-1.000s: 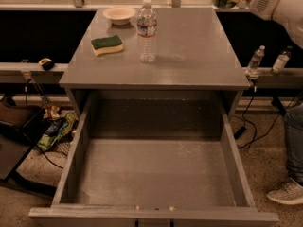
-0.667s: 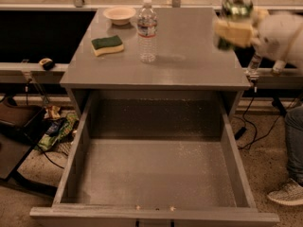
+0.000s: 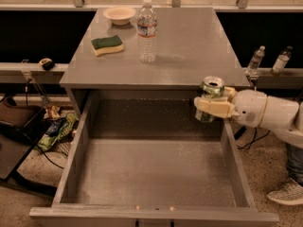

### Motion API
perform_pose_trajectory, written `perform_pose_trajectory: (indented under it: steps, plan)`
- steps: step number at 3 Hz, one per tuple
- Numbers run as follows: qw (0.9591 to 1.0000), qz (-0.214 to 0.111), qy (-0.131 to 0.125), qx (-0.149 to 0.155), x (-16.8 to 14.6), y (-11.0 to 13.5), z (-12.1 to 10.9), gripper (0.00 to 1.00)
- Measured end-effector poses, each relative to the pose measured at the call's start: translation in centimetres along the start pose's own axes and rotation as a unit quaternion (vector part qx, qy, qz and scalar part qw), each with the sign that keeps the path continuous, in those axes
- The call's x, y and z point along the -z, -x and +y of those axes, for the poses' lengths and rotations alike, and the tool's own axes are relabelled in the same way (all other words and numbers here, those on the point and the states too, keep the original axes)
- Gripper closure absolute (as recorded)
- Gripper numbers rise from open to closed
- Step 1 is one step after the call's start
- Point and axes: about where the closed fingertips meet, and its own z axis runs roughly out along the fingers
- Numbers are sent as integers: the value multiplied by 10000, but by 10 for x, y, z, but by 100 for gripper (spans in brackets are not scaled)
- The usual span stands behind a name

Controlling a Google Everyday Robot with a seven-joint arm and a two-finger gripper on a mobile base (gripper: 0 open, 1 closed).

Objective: Place green can into top drawer

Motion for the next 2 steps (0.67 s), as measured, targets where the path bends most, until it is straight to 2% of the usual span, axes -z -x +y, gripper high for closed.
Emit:
perform_pose_trajectory:
  steps: [1, 2]
  plan:
    - [9991, -234, 361, 8, -35, -46, 1, 100]
    - [9991, -234, 363, 8, -36, -47, 1, 100]
